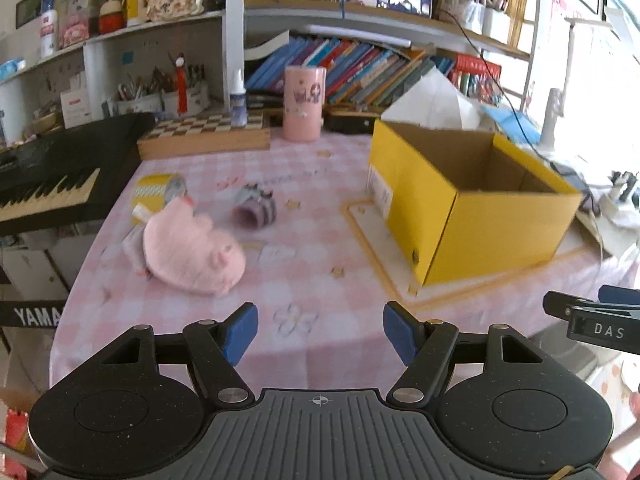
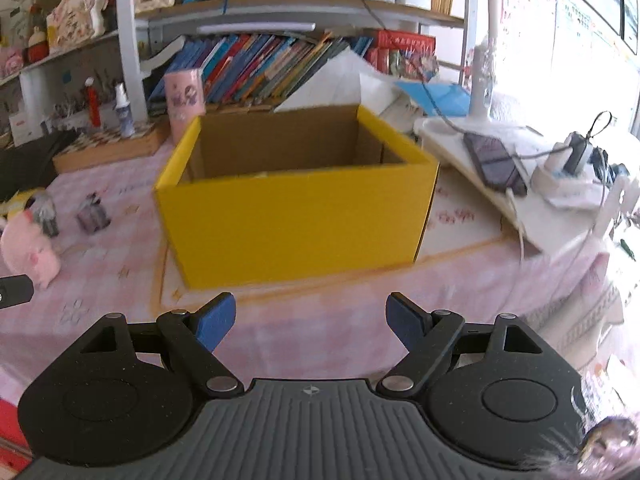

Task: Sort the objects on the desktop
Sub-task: 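Withdraw both tools from the box back toward the table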

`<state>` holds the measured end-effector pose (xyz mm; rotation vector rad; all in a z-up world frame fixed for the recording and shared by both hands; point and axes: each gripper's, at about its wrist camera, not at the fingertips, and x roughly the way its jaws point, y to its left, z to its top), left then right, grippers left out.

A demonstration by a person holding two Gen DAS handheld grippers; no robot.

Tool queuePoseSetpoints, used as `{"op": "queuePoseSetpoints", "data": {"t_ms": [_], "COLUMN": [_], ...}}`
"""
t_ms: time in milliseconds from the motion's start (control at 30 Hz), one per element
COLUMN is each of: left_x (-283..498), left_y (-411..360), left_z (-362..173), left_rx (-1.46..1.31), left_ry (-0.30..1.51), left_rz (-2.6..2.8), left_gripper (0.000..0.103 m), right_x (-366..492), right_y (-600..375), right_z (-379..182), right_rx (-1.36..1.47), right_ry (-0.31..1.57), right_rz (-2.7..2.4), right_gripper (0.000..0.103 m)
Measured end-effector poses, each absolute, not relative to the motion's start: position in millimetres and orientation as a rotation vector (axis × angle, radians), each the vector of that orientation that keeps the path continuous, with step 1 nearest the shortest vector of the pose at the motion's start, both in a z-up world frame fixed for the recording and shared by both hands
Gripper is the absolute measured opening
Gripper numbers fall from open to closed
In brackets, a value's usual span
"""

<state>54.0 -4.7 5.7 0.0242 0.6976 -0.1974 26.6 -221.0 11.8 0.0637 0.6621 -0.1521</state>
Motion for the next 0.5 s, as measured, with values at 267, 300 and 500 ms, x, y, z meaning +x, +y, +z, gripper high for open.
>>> {"op": "queuePoseSetpoints", "data": {"t_ms": [267, 300, 500], "left_x": [35, 32, 24], "left_y": [21, 24, 39], "left_z": [-8, -8, -6], "left_rx": [0.045, 0.044, 0.032], "left_ry": [0.771, 0.769, 0.761], "left_rz": [-0.149, -0.143, -0.107], "left_gripper": [0.071, 0.071, 0.071], "right_x": [4, 2, 1], "right_y": [-181, -176, -153], "right_z": [-2, -3, -2], "right_rx": [0.025, 0.020, -0.025], "right_ry": [0.728, 0.728, 0.696], "right_rz": [-0.049, -0.035, 0.011], "right_gripper": [0.079, 0.079, 0.078]}}
